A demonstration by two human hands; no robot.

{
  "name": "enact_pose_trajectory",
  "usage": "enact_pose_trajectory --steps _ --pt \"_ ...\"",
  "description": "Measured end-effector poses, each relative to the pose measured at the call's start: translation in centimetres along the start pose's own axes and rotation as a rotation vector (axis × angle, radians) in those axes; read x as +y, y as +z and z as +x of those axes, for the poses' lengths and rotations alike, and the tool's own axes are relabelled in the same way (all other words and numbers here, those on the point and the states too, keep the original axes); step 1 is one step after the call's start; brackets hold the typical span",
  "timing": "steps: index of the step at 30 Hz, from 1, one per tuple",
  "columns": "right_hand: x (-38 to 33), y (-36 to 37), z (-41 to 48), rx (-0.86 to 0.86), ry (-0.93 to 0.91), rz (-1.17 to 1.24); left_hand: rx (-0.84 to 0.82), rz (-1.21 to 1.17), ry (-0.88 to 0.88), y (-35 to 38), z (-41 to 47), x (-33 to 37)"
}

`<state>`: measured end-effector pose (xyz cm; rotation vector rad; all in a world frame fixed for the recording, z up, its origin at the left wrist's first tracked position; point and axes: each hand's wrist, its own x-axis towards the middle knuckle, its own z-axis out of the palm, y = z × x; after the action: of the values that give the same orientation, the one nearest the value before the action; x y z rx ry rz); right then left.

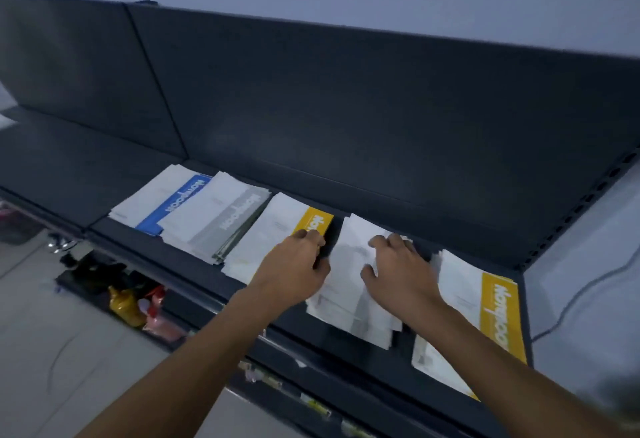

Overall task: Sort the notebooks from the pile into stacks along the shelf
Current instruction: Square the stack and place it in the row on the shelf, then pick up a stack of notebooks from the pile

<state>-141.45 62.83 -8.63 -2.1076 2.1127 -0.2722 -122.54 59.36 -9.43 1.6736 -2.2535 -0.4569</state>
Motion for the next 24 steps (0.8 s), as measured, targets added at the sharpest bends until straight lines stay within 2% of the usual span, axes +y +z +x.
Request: enact_pose_trajectory --steps 11,24 --pt "-21.3 2.9 8.6 -0.029 -0.236 0.012 0.095 0.052 -0.1 -11.2 -0.1 -19.5" --pt "-43.1 6.9 15.5 -0.117 -0.481 0.052 0.253 0.058 -0.348 -21.0 -4.9 -38.8"
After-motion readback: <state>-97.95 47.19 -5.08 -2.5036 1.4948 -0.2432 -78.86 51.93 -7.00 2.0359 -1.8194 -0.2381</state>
